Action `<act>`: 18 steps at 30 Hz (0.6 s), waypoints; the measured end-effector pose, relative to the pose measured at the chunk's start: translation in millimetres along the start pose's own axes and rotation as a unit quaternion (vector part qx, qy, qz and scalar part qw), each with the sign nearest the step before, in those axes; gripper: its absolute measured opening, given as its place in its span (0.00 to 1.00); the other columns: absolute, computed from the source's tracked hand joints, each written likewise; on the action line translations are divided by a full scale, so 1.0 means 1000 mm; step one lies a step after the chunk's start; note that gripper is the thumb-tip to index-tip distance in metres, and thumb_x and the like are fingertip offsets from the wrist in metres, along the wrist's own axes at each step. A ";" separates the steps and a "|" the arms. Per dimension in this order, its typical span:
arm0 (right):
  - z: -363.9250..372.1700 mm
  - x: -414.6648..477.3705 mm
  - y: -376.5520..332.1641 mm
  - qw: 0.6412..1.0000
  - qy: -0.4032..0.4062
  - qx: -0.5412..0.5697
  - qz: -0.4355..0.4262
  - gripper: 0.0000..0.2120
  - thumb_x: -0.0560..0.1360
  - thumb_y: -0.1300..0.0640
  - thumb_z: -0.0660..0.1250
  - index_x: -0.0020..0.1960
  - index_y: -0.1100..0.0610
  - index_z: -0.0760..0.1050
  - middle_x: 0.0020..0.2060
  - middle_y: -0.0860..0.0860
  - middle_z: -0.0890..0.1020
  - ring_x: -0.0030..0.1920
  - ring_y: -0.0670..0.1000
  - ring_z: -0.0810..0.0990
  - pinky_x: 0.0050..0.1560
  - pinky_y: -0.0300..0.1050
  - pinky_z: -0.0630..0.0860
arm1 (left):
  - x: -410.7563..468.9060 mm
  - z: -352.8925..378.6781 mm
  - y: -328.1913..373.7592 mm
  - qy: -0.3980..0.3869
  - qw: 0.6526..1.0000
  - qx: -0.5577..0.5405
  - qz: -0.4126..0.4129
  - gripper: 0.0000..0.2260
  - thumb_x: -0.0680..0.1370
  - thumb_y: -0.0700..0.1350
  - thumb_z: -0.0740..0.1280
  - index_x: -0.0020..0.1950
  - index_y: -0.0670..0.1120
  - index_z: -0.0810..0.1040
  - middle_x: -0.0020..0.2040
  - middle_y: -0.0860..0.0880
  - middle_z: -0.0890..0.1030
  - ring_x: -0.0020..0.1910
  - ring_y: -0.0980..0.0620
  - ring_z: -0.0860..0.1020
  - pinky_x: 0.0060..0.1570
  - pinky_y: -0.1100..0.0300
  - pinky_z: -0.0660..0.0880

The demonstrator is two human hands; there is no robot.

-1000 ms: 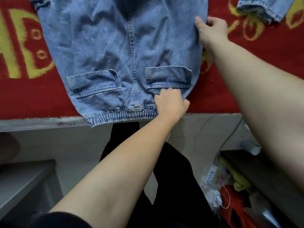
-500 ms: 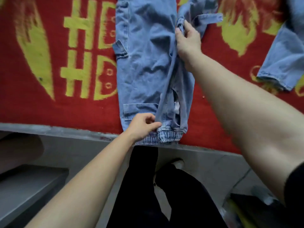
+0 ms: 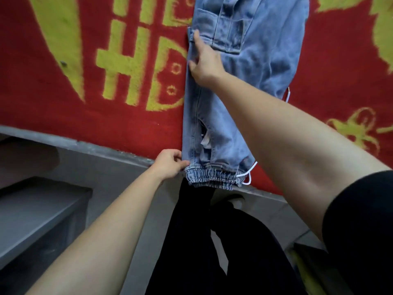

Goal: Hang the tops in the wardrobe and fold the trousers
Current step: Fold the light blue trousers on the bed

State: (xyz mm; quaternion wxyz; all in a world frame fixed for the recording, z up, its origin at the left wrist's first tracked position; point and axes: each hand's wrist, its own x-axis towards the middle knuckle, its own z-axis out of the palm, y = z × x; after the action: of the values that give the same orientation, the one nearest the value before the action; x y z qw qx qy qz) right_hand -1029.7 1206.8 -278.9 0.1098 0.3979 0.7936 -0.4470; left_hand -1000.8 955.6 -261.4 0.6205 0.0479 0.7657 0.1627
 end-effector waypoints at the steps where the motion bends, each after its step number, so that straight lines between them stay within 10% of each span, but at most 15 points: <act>1: 0.000 0.002 0.002 1.000 -0.008 -0.010 -0.002 0.34 0.82 0.57 0.59 0.81 0.53 0.44 0.63 0.57 0.78 0.60 0.57 0.76 0.57 0.47 0.71 | 0.004 0.000 0.000 0.003 1.000 0.012 -0.001 0.04 0.76 0.40 0.72 0.44 0.40 0.78 0.35 0.44 0.76 0.37 0.49 0.71 0.40 0.55 0.70; 6: -0.004 0.004 0.003 0.989 -0.053 -0.135 -0.014 0.35 0.81 0.61 0.55 0.81 0.52 0.38 0.49 0.56 0.76 0.39 0.55 0.72 0.39 0.51 0.67 | 0.011 0.006 -0.002 0.099 0.988 0.118 0.004 0.13 0.73 0.48 0.75 0.46 0.47 0.71 0.35 0.53 0.74 0.36 0.52 0.72 0.38 0.57 0.66; 12: -0.030 -0.001 0.004 0.973 -0.110 -0.199 -0.030 0.37 0.79 0.52 0.60 0.80 0.41 0.42 0.66 0.60 0.76 0.63 0.62 0.76 0.55 0.53 0.72 | 0.009 0.006 0.004 0.086 0.978 0.191 -0.023 0.16 0.71 0.50 0.75 0.40 0.50 0.67 0.42 0.49 0.77 0.43 0.46 0.76 0.40 0.56 0.68; 18: -0.087 -0.031 0.026 0.976 -0.002 -0.220 -0.003 0.26 0.79 0.53 0.59 0.77 0.46 0.61 0.64 0.57 0.72 0.63 0.62 0.74 0.57 0.56 0.73 | 0.019 -0.027 0.069 0.067 0.984 0.161 0.029 0.12 0.72 0.46 0.68 0.52 0.47 0.70 0.46 0.48 0.80 0.51 0.42 0.79 0.46 0.52 0.74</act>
State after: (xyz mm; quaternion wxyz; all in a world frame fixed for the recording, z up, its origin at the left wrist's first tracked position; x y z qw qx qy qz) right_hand -974.4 1267.6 -228.5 0.1948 0.3609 0.8734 -0.2628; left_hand -1040.3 1020.6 -252.6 0.5467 0.1579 0.8203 0.0580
